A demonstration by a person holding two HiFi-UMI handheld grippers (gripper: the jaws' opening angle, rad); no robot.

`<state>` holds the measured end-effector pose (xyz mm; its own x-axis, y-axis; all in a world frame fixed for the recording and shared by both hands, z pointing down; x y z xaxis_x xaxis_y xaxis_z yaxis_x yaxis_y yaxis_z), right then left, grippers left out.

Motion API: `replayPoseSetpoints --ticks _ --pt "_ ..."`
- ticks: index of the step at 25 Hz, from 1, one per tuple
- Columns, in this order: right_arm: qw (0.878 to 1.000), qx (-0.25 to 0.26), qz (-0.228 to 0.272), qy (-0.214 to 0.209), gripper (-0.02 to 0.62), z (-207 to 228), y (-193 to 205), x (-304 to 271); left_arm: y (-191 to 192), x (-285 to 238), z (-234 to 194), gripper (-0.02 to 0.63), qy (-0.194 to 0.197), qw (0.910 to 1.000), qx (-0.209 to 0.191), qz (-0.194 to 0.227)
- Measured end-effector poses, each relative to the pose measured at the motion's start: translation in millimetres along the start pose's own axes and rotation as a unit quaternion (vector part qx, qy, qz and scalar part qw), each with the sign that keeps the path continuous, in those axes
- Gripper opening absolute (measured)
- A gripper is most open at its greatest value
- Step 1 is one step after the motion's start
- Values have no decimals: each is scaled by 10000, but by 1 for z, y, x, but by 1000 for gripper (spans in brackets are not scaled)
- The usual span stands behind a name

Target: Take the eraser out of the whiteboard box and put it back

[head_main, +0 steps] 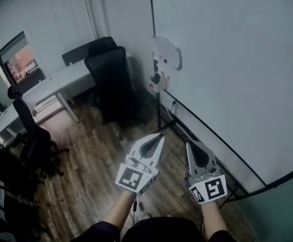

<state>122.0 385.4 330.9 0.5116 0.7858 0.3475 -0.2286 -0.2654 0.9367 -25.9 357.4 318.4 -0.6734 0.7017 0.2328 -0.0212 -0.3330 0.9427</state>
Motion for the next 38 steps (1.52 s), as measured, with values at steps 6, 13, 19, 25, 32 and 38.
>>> replayPoseSetpoints --ticks 6,13,19,25,32,38 --pt "9997 -205 -66 74 3 28 0 21 5 -16 16 5 -94 9998 -35 -156" --pt "9990 -415 -98 91 3 48 12 10 19 -35 10 5 -77 9993 -74 -359" --pt "9988 -455 -143 125 3 53 31 -18 36 -47 -12 5 -55 9992 13 -388" --pt "9988 -427 -184 174 3 52 48 -64 55 -58 -57 5 33 9994 31 -342" --pt "9989 -291 -270 230 3 44 66 -118 73 -66 -115 5 49 9993 210 -296" --pt "9987 -225 -323 312 3 38 78 -154 88 -65 -158 5 39 9991 311 -275"
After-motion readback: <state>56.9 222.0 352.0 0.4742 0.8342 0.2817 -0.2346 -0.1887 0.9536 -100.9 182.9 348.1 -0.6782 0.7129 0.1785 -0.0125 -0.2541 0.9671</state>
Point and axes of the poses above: the fingertips, and each gripper's own axes: x backward along the fingers, z to its right, y out of its underside, the point moved 6 cm from there along x, backward along the fingers, and after that the axes turned 6 degrees about -x, right-handed, at the moved point
